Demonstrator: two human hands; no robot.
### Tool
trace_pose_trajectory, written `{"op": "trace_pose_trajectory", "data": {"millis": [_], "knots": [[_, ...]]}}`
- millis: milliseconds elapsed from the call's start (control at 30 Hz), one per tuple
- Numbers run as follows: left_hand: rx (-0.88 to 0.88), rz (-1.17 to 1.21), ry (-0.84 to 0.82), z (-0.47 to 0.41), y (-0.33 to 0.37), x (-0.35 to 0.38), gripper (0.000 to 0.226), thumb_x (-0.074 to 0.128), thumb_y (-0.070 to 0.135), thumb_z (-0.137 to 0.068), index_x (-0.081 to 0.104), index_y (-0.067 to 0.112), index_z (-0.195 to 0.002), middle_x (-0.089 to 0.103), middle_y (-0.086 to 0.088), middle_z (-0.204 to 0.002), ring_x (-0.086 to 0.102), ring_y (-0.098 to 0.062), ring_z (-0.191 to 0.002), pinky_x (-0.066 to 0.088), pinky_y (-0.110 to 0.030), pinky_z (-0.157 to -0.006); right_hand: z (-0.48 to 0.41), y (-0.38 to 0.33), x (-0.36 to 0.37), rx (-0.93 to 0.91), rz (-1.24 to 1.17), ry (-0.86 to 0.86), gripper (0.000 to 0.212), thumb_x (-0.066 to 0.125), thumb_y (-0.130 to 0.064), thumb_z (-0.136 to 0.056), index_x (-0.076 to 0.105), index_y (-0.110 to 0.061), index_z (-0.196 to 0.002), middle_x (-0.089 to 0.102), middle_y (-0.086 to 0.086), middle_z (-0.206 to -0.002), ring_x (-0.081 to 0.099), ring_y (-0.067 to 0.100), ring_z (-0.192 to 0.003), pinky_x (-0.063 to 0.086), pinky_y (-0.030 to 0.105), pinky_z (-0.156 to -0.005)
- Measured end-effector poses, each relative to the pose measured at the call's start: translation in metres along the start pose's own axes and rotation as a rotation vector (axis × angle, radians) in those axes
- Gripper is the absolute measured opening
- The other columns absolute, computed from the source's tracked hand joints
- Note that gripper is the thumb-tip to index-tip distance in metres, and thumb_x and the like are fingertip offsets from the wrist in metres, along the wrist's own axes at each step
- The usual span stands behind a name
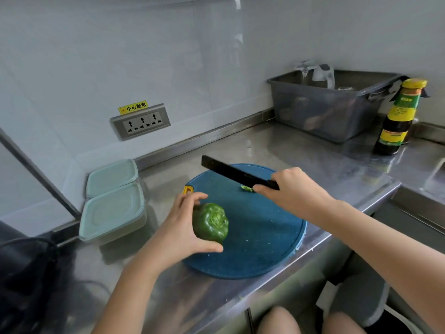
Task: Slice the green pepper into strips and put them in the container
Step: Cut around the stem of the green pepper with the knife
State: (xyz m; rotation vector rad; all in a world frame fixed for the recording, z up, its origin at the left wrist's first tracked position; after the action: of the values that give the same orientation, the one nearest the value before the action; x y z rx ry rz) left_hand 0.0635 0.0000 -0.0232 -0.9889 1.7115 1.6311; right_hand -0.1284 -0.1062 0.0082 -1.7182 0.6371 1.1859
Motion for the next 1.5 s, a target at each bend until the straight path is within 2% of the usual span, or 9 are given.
{"op": "trace_pose_trajectory", "data": {"millis": [233, 433, 700, 800, 933, 1100, 1167, 1333, 1500], "knots": [[-0.017, 0.155, 0.113, -0.004, -0.016, -0.010, 0.071, 0.076, 0.040, -0.063, 0.038, 0.037, -0.123, 0.049, 0.012, -0.121, 0.053, -0.009, -0.110, 0.041, -0.022, -0.093, 0.039, -0.022, -0.015, -0.258, 0.152, 0.139, 0.024, 0.038, -0.029, -0.099, 0.043, -0.019, -0.120, 0.060, 0.003, -0.079, 0.058, 0.031, -0.072, 0.048, 0.040, -0.060], [0.021, 0.154, 0.187, -0.009, -0.013, -0.007, 0.093, 0.088, 0.044, -0.047, 0.034, 0.043, -0.123, 0.040, 0.014, -0.125, 0.047, 0.002, -0.112, 0.035, -0.016, -0.095, 0.060, -0.019, -0.005, -0.433, 0.306, 0.251, 0.051, 0.070, -0.012, -0.076, 0.043, -0.024, -0.117, 0.035, -0.009, -0.049, 0.029, 0.021, -0.031, 0.024, 0.028, -0.029], [-0.028, 0.274, 0.256, -0.017, -0.026, -0.009, 0.073, 0.079, 0.050, -0.044, 0.044, 0.040, -0.108, 0.058, 0.015, -0.109, 0.058, 0.002, -0.097, 0.043, -0.015, -0.082, 0.076, -0.024, 0.014, -0.529, 0.248, 0.226, 0.034, 0.025, -0.041, -0.099, 0.053, -0.023, -0.093, 0.058, -0.009, -0.090, 0.047, 0.022, -0.036, 0.041, 0.032, -0.029], [0.010, 0.262, 0.256, -0.017, -0.022, -0.009, 0.072, 0.078, 0.048, -0.045, 0.044, 0.039, -0.107, 0.058, 0.017, -0.107, 0.057, 0.001, -0.098, 0.042, -0.012, -0.082, 0.076, -0.026, 0.020, -0.515, 0.287, 0.196, 0.011, 0.048, -0.031, -0.095, 0.047, -0.022, -0.089, 0.054, -0.005, -0.089, 0.037, 0.022, -0.029, 0.035, 0.031, -0.023], [0.033, 0.246, 0.248, -0.018, -0.019, -0.009, 0.071, 0.079, 0.050, -0.046, 0.044, 0.040, -0.108, 0.058, 0.016, -0.106, 0.058, -0.002, -0.098, 0.042, -0.011, -0.083, 0.069, -0.017, 0.028, -0.454, 0.366, 0.099, 0.045, 0.079, -0.012, -0.068, 0.044, -0.026, -0.093, 0.051, -0.007, -0.088, 0.035, 0.021, -0.028, 0.032, 0.031, -0.021], [0.036, 0.213, 0.236, -0.019, -0.016, -0.008, 0.072, 0.078, 0.053, -0.046, 0.043, 0.044, -0.107, 0.057, 0.018, -0.107, 0.057, -0.002, -0.100, 0.041, -0.014, -0.084, 0.069, -0.017, 0.024, -0.482, 0.349, 0.079, 0.010, 0.047, -0.028, -0.092, 0.051, -0.023, -0.084, 0.048, -0.008, -0.071, 0.038, 0.019, -0.032, 0.036, 0.033, -0.027], [0.032, 0.195, 0.235, -0.019, -0.016, -0.007, 0.074, 0.080, 0.054, -0.044, 0.043, 0.044, -0.107, 0.056, 0.018, -0.109, 0.056, -0.001, -0.101, 0.040, -0.013, -0.085, 0.068, -0.014, 0.026, -0.467, 0.335, 0.034, 0.031, 0.029, -0.037, -0.096, 0.052, -0.022, -0.081, 0.050, -0.007, -0.065, 0.040, 0.018, -0.034, 0.036, 0.031, -0.029], [0.038, 0.094, 0.277, -0.018, -0.011, -0.005, 0.078, 0.091, 0.036, -0.049, 0.042, 0.032, -0.111, 0.051, 0.012, -0.114, 0.047, 0.014, -0.103, 0.032, 0.002, -0.080, 0.068, -0.012, 0.036, -0.445, 0.314, -0.129, 0.025, 0.024, -0.038, -0.102, 0.039, -0.018, -0.100, 0.055, 0.002, -0.079, 0.055, 0.027, -0.064, 0.033, 0.034, -0.052], [0.055, -0.010, 0.307, -0.019, 0.001, -0.001, 0.074, 0.088, 0.030, -0.055, 0.038, 0.032, -0.109, 0.046, 0.006, -0.115, 0.043, 0.019, -0.095, 0.030, 0.005, -0.077, 0.069, -0.007, 0.045, -0.395, 0.376, -0.193, 0.021, 0.025, -0.034, -0.103, 0.035, -0.015, -0.102, 0.040, 0.000, -0.063, 0.041, 0.026, -0.054, 0.024, 0.032, -0.047]]}}
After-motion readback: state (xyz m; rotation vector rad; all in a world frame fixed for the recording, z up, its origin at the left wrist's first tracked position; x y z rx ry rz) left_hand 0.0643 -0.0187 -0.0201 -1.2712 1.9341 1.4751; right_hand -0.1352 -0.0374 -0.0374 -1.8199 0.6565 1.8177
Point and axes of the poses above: each hand's wrist, its own z-axis away from the middle knuckle, its own x-axis out of the palm, y = z × x, the point moved 9 cm from there along -z, towards the middle knuckle
